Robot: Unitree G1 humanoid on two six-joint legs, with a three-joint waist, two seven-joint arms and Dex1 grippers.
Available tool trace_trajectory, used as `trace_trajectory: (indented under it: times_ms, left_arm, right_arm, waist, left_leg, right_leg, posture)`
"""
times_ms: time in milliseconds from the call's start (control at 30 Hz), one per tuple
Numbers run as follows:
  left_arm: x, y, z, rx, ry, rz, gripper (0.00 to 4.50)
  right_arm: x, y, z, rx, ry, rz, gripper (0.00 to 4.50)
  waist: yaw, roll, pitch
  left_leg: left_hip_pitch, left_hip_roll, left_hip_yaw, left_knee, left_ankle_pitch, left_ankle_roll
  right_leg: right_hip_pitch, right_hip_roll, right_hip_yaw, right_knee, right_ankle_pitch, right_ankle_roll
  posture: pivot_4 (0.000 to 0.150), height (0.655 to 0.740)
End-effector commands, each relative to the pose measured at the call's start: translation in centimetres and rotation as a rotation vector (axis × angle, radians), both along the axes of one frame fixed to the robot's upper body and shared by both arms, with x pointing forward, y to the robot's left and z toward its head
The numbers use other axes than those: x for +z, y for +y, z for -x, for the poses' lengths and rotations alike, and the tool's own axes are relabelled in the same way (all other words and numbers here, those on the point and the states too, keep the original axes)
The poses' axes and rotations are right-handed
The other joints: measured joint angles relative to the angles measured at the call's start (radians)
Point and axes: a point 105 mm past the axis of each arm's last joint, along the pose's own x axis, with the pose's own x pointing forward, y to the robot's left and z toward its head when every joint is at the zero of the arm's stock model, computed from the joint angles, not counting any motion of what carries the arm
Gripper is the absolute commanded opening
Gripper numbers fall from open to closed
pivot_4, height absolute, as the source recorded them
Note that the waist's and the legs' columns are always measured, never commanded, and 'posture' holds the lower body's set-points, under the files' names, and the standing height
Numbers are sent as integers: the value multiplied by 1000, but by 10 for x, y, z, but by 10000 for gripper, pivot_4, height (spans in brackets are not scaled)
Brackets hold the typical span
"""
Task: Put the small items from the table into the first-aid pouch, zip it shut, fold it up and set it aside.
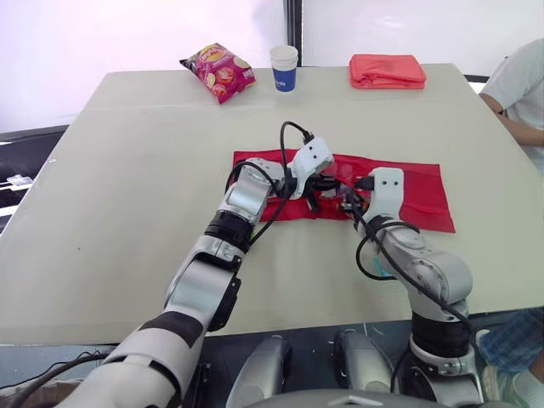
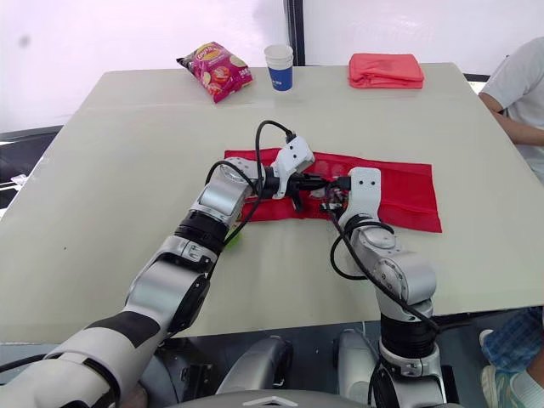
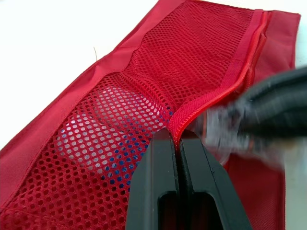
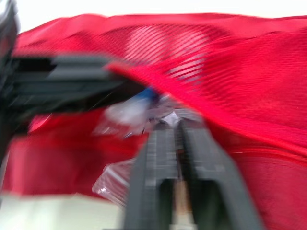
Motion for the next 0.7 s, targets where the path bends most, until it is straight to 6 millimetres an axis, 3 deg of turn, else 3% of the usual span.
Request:
trace_trajectory:
  times_ms: [33,100,667,700]
  left_arm:
    - [17,-9,2,-31,-57,28,0]
    - [17,-10,2,-31,-59,28,0]
    - [18,-10,-1,-16,-67,37,0]
    - [18,-10,0,-17,-68,37,0]
  right_arm:
    - [7,7,7,84,-18,12,20578]
    - [5,4,7,83,-15,38,30141]
    - [-11,-11,1,42,5,222,30141]
    - [-12,-11,0,36,6,221,27864]
  waist:
    - [0,0,0]
    - [0,0,0]
    - [1,0,0]
    - [1,0,0]
  left_leg:
    - [0,0,0,0,0,0]
    - [0,0,0,0,0,0]
    - [0,0,0,0,0,0]
    - [0,0,0,0,0,0]
  right_leg:
    - [0,0,0,0,0,0]
    - [0,0,0,0,0,0]
    - [0,0,0,0,0,0]
    - [0,0,0,0,0,0]
  posture:
    - [1500,7400]
    - [1500,7400]
    - [1500,7400]
    - [1500,7400]
